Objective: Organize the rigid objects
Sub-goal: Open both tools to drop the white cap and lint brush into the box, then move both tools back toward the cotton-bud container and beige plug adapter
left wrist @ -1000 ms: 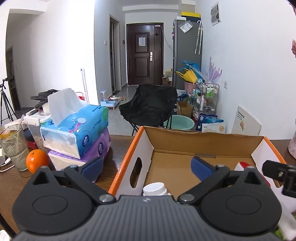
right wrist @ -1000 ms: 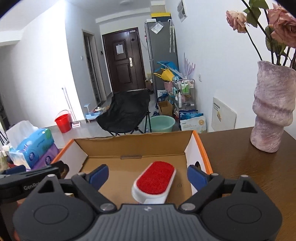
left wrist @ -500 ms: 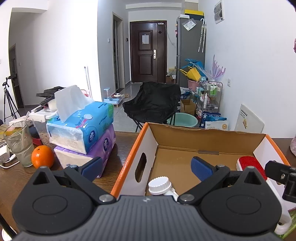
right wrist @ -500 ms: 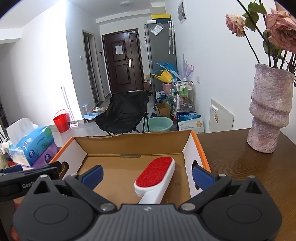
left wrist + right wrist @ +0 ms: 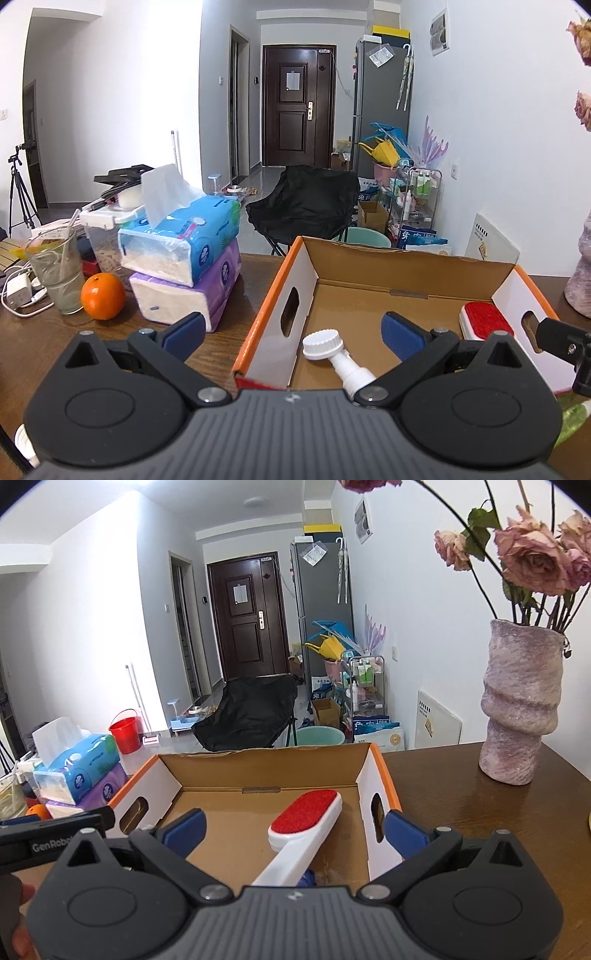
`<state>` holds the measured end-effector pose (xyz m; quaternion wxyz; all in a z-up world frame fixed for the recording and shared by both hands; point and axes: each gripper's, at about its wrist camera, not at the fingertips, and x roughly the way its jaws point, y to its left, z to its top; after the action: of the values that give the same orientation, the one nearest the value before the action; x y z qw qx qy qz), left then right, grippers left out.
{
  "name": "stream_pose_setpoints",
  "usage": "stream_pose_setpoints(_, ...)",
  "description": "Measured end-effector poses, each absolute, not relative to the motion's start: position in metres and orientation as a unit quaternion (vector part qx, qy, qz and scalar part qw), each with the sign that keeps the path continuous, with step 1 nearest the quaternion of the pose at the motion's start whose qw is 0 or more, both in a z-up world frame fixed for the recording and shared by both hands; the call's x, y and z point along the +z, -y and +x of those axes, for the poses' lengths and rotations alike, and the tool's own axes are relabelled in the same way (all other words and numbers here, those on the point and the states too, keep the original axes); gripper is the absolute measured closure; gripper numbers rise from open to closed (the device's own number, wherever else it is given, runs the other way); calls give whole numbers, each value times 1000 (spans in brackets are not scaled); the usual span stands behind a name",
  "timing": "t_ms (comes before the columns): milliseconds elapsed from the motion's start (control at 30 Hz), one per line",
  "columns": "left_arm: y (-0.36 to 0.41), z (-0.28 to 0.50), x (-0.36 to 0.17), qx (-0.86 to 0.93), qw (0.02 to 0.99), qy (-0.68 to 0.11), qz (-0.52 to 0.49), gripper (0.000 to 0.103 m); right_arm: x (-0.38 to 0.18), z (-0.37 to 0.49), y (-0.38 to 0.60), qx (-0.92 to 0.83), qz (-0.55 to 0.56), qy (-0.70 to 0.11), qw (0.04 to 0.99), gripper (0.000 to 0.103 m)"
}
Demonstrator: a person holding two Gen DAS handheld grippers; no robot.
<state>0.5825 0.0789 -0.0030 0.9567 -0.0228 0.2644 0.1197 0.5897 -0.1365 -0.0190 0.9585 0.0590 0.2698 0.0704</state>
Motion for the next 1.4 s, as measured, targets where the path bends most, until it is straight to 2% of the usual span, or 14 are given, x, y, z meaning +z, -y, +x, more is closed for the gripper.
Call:
stream_pose_setpoints(833,-76,470,16,92,966,-239,-20,0,-3,481,158,84,31,-215,972,0)
stream_pose_setpoints(1400,-73,399,11,71,967,-245,-16,0,-14,403,171,95,13,-184,978,0)
